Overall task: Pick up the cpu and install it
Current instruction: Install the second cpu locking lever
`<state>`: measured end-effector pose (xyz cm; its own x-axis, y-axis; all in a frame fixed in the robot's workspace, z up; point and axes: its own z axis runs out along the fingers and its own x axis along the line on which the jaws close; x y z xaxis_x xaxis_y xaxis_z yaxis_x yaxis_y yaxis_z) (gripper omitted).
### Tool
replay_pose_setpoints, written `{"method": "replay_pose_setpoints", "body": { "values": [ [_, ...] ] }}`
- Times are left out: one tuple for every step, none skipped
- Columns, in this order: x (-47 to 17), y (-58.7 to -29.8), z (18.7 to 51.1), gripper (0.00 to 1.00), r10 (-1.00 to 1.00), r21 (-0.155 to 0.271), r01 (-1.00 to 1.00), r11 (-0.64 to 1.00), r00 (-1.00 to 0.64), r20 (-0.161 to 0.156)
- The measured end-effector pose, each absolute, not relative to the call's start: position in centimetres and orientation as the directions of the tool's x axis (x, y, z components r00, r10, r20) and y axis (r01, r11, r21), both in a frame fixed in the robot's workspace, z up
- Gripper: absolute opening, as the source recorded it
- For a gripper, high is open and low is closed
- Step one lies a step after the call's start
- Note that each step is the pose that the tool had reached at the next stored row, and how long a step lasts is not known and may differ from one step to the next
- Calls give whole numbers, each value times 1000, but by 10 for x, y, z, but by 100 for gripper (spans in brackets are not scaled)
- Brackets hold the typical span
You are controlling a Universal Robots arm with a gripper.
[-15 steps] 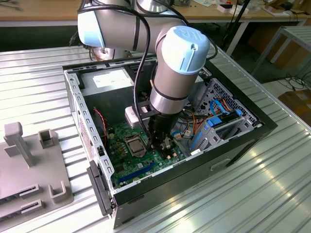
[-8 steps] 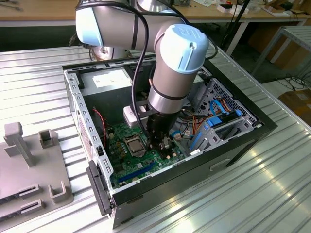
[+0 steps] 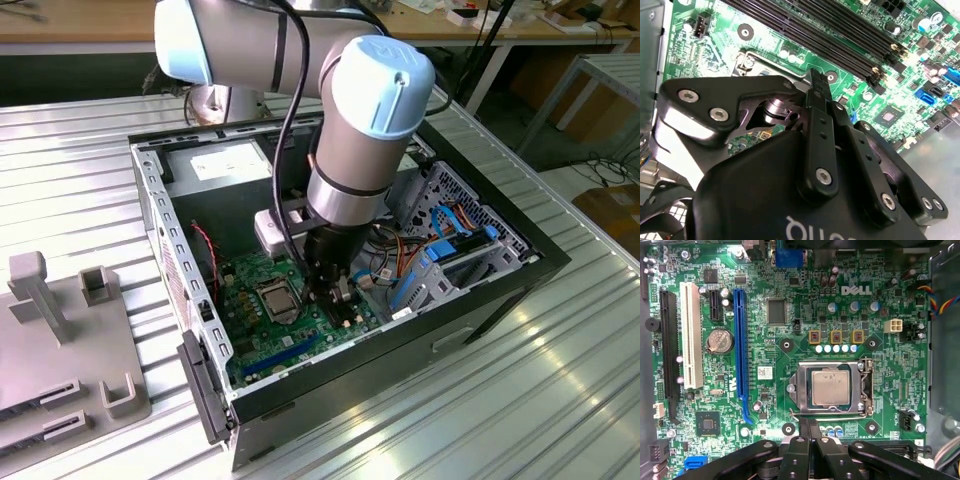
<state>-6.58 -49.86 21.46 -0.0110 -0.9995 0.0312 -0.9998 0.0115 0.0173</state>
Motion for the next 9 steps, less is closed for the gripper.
{"method": "replay_pose_setpoints", "body": {
  "values": [
    [-66,-498,215,11,-999,17,-1000,12,-11,31],
    [-67,-497,215,11,-999,17,-1000,11,-11,31],
    [-67,-496,215,11,-999,17,-1000,11,-11,31],
    [-69,-495,215,11,-999,17,-1000,11,-11,31],
    [-70,-495,215,11,-999,17,-1000,11,-11,31],
    [-71,-495,215,11,-999,17,-1000,12,-11,31],
    [-72,-495,215,11,-999,17,-1000,11,-11,31],
    [-72,-495,215,11,-999,17,-1000,11,-11,31],
    [-72,-494,215,11,-999,17,-1000,11,-10,31]
  ]
}}
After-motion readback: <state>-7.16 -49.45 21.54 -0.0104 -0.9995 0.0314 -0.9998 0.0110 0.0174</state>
